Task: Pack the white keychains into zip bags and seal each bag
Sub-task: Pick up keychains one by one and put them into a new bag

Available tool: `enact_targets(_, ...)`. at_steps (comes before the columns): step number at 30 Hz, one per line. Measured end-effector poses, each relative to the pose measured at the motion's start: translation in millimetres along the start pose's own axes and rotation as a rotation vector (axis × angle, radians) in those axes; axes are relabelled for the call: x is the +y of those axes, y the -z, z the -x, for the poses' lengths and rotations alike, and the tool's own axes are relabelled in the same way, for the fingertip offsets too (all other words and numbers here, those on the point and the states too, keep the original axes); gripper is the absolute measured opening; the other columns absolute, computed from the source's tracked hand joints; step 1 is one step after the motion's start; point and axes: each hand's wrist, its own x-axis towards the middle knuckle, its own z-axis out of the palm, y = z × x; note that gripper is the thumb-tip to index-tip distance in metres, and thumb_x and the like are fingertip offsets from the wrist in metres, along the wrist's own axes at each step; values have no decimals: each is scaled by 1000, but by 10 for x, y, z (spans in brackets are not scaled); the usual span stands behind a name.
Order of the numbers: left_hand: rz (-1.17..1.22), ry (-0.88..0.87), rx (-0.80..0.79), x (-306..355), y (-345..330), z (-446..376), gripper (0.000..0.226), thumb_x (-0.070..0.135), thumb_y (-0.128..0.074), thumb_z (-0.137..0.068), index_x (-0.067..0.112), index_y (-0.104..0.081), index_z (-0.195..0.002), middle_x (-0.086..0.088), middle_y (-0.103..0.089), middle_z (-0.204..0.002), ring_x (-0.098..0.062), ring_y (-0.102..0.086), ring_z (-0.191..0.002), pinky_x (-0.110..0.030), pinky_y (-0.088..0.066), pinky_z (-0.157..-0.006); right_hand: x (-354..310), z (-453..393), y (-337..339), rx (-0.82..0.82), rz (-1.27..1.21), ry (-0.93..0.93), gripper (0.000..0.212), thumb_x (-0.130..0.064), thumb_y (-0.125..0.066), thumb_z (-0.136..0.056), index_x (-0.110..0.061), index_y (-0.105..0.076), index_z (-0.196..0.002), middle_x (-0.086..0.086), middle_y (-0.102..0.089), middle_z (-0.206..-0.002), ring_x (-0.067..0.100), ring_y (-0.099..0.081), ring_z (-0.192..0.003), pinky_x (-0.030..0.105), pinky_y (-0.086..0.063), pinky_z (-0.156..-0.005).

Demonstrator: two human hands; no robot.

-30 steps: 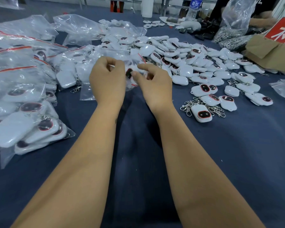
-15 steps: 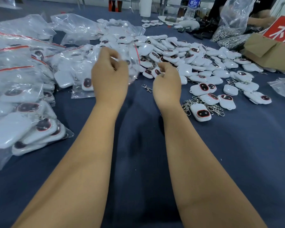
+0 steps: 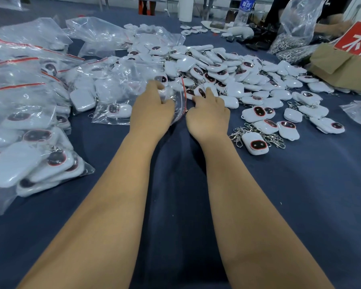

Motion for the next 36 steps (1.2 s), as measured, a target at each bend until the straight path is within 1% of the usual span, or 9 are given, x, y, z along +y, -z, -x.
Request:
enact_targets(3,48,-42,73,8,19,24,39,5,-43,-85,24,-36,-118,-2,-53,-68,-21,-53,-61,-37,-42,-56,-10,-3,2,21,10,-9,29,-17,-43,-93,-10,-56,-118,7,-31,-157,29,-32,-136,42,-26,-107)
enact_targets(6,12,-81,66,7,25,15,34,-1,-37,-81,28,-48,-95,-7,-54,-68,-25,-53,-60,-40,-42,-56,-27,-20,38,195,-108,8,11,-10,-44,-89,-13,-53,-95,7,-54,-125,28,-46,-119,35,-34,-92)
enact_targets(9,-23,-45,13,10,13,4,37,0,-39,-78,31,-59,-72,11,-55,-65,-15,-50,-60,-27,-37,-58,-62,-6,91,267,-525,-3,33,-4,-46,-93,-13,-64,-119,0,-60,-124,21,-52,-119,35,-42,-100)
enact_targets(15,-42,-47,-29,9,2,-9,23,13,-59,-84,28,-69,-99,11,-60,-85,-15,-56,-82,-24,-41,-73,-125,29,127,388,-1038,-23,43,9,-45,-88,-19,-65,-114,-2,-66,-108,10,-57,-93,23,-49,-90)
enact_targets(20,-82,-53,-31,-19,2,-22,35,17,-65,-81,22,-69,-116,7,-60,-92,-15,-55,-84,-24,-40,-74,-144,-39,114,281,-1310,-134,45,18,-42,-84,-12,-63,-110,9,-67,-107,9,-62,-89,19,-52,-81)
enact_targets(23,-44,-59,-27,-12,0,-19,25,27,-68,-83,26,-70,-108,11,-60,-82,-14,-55,-81,-25,-39,-72,-138,-36,92,241,-1296,-134,46,20,-37,-78,-16,-65,-81,-1,-64,-80,-7,-55,-61,8,-45,-60)
enact_targets(26,2,-54,-37,7,14,-9,7,31,-66,-84,37,-65,-87,17,-57,-73,-4,-54,-71,-25,-40,-63,-119,-48,57,203,-1270,-111,44,19,-38,-80,-16,-62,-70,2,-63,-74,8,-55,-66,14,-44,-62)
enact_targets(31,-9,-50,-55,6,17,2,12,32,-66,-83,35,-59,-74,13,-60,-72,-8,-57,-72,-27,-42,-63,-130,-34,59,122,-1305,-118,38,14,-45,-83,-18,-64,-76,0,-63,-75,14,-53,-75,22,-45,-68)
enact_targets(36,12,-21,-35,-9,-1,-2,21,38,-72,-83,28,-54,-78,12,-56,-75,-7,-51,-67,-29,-39,-61,-149,-21,73,-10,-1367,-118,27,3,-57,-86,-11,-65,-107,4,-59,-83,15,-55,-77,28,-50,-77)
